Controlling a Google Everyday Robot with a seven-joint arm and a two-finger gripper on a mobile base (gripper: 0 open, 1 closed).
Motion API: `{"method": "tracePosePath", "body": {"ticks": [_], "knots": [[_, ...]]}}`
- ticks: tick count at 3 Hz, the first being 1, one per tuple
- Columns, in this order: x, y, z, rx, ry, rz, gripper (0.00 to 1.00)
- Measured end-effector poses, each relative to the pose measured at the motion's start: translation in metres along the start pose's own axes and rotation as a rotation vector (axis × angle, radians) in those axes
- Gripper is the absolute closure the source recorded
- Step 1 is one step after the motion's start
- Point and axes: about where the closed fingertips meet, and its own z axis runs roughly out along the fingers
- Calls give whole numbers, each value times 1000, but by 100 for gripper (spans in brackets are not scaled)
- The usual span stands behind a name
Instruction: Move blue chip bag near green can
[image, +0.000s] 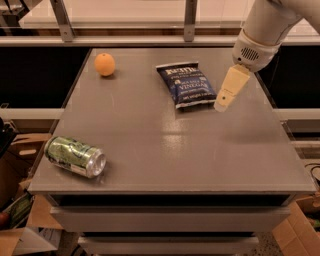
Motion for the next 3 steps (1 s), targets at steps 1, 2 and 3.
{"method": "tracePosePath", "body": {"ticks": [1,2,3], "knots": [[-15,-7,4,4,-4,40,0],[-42,-18,12,-5,4,123,0],[-67,-25,17,-8,18,218,0]]}}
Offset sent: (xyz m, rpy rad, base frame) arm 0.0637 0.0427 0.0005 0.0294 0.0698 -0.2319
